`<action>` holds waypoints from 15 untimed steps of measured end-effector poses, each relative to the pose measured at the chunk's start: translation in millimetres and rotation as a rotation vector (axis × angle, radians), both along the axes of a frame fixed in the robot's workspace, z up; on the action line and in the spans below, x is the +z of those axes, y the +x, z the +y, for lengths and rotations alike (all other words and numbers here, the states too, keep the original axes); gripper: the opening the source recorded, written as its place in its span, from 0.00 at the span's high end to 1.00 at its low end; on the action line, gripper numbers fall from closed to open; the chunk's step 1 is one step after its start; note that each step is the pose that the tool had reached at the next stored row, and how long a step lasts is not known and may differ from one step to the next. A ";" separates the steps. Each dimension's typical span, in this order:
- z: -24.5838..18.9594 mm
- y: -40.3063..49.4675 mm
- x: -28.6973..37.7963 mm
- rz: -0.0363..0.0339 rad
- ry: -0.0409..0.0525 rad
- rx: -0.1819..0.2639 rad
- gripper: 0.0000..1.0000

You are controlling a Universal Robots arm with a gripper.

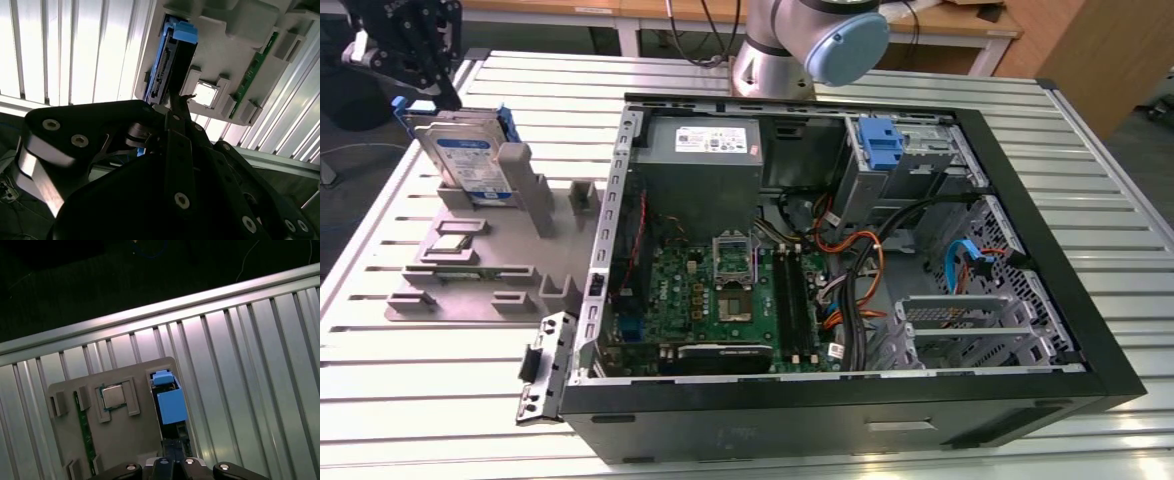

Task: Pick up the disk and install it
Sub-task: 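Pick up the disk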

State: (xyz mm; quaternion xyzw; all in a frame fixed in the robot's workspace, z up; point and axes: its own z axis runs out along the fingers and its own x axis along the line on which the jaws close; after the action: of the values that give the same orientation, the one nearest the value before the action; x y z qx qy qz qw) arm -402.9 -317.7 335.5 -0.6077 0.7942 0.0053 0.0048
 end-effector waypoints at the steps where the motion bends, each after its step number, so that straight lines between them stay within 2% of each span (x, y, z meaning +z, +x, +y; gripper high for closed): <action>1: 0.0 0.0 0.0 0.0000 0.0000 0.004 0.90; 15: 0.1 0.0 -0.1 -0.0002 0.0001 0.016 0.90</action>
State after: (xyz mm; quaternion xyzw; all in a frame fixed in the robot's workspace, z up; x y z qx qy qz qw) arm -403.0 -317.6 335.4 -0.6140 0.7893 0.0053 0.0049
